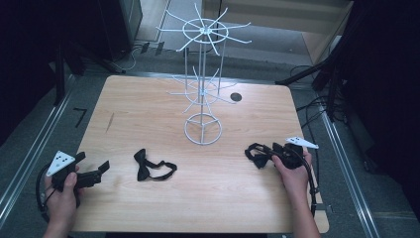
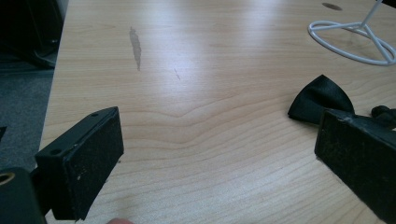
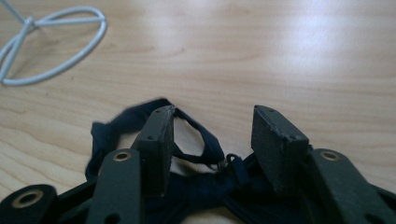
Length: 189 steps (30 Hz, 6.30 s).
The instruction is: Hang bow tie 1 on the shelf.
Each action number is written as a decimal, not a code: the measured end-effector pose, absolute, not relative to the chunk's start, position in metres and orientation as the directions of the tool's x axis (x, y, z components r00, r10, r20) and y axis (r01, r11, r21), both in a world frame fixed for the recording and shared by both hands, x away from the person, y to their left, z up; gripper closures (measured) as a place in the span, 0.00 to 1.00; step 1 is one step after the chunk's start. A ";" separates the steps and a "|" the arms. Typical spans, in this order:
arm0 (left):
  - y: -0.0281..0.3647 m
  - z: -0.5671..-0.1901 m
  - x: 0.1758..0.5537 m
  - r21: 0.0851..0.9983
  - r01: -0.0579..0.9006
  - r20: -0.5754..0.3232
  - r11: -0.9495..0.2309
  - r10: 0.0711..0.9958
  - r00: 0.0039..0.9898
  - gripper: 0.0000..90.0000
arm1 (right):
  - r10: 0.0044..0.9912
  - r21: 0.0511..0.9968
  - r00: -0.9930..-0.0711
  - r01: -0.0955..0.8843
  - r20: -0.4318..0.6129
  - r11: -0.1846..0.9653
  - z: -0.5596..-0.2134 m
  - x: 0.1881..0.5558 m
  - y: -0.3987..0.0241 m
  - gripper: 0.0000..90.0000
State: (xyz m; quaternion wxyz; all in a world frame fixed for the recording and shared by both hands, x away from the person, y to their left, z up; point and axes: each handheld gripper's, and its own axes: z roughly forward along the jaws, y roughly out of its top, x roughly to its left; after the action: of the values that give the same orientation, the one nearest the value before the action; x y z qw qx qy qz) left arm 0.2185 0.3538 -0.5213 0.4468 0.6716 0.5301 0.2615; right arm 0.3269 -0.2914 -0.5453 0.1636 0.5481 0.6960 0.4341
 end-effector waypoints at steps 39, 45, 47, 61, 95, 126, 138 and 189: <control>0.357 -0.522 0.221 0.861 0.507 -0.155 -0.036 0.931 0.330 0.02 | 0.870 0.915 -0.443 0.402 0.216 -0.023 -0.482 0.286 -0.274 1.00; 0.357 -0.522 0.221 0.861 0.507 -0.156 -0.036 0.930 0.331 0.02 | 0.856 0.928 -0.470 0.371 0.216 -0.031 -0.471 0.282 -0.266 1.00; 0.357 -0.522 0.221 0.861 0.507 -0.156 -0.037 0.930 0.332 0.02 | 0.850 0.933 -0.483 0.358 0.210 -0.028 -0.467 0.280 -0.262 1.00; 0.357 -0.522 0.221 0.861 0.507 -0.157 -0.036 0.930 0.333 0.02 | 0.823 0.943 -0.527 0.330 0.211 -0.031 -0.453 0.277 -0.239 1.00; 0.358 -0.522 0.222 0.862 0.505 -0.160 -0.039 0.924 0.346 0.02 | 0.795 0.964 -0.581 0.265 0.172 -0.015 -0.405 0.299 -0.206 1.00; 0.358 -0.522 0.223 0.863 0.504 -0.161 -0.040 0.923 0.349 0.02 | 0.784 0.969 -0.602 0.246 0.153 0.000 -0.382 0.319 -0.192 1.00; 0.358 -0.522 0.223 0.863 0.504 -0.163 -0.038 0.923 0.348 0.02 | 0.779 0.957 -0.596 0.291 0.197 -0.020 -0.390 0.333 -0.191 1.00; 0.359 -0.522 0.223 0.863 0.503 -0.167 -0.037 0.920 0.354 0.02 | 0.769 0.922 -0.563 0.376 0.301 -0.086 -0.434 0.364 -0.153 0.95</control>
State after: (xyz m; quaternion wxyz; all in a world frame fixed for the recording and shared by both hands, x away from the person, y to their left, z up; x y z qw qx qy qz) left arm 0.2228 0.3593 -0.5217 0.4584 0.6833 0.5208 0.2275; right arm 0.3640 -0.1532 -0.4338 0.1656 0.4370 0.6554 0.5933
